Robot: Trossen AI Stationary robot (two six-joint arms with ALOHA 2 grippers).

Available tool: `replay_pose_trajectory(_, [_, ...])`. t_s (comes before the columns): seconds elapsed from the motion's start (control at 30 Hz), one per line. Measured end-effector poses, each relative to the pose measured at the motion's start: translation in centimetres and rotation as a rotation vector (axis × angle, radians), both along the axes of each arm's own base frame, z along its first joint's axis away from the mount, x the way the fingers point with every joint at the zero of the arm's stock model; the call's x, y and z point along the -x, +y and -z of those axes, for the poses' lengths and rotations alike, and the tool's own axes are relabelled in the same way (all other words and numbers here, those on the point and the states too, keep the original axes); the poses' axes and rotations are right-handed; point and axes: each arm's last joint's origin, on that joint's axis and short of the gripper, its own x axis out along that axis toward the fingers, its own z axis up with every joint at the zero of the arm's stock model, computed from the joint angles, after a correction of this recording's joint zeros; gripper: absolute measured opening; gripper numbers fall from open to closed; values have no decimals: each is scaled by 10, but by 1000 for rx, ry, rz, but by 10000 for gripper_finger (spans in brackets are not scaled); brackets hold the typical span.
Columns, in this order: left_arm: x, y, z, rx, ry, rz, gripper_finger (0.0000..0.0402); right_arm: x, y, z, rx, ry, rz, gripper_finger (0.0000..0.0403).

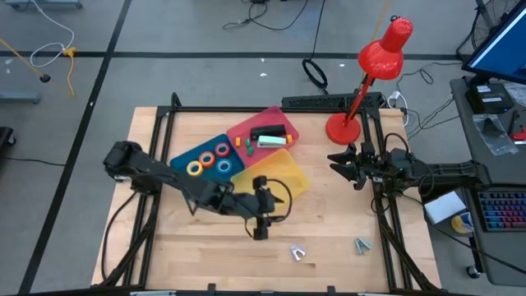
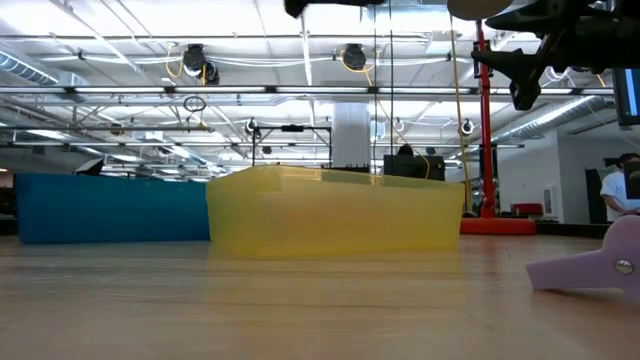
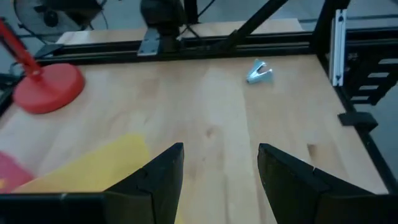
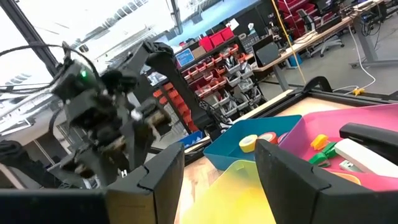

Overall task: Pick and place Stapler, Stapler remover, tape
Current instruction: Put the purple staple remover into the yellow bin

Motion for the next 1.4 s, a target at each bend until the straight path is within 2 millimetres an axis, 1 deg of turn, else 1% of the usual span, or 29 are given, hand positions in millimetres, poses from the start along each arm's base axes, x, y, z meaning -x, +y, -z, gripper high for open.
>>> replay_pose_trajectory(0.1, [-13,-7,13,29,-36,13,207,0,0,0,0,-1,0,190])
replay_pose_trajectory(0.2, [-24,-12,29,67,-36,41,207,0,0,0,1,0,0,188])
replay_pose_trajectory(0.3, [-33,-17,46,126,-17,61,207,0,0,0,2,-1,0,189])
replay_pose_trajectory(0.4, [-38,-23,59,167,-3,78,207,0,0,0,0,0,0,191])
replay_pose_trajectory(0.6, [-53,-40,74,189,33,124,207,0,0,0,0,0,-2,188])
replay_pose_trajectory(0.7, [-55,-47,79,198,102,115,207,0,1,0,5,-2,-40,185])
replay_pose_trajectory(0.8, [-49,-51,84,240,211,51,207,0,4,-3,23,-33,-126,183])
replay_pose_trajectory(0.97, [-32,-54,81,384,341,-104,207,1,8,-13,82,-136,-267,175])
replay_pose_trajectory(1.03, [-24,-55,82,432,417,-166,207,1,10,-18,99,-180,-312,171])
replay_pose_trajectory(1.17, [-6,-59,84,525,559,-307,207,-2,16,-30,117,-202,-383,160])
replay_pose_trajectory(1.27, [8,-67,75,554,586,-358,207,-7,24,-41,154,-204,-428,150])
replay_pose_trajectory(1.33, [17,-73,67,547,563,-384,207,-12,29,-50,177,-194,-463,144])
replay_pose_trajectory(1.4, [28,-80,57,536,524,-411,207,-19,36,-56,188,-125,-506,137])
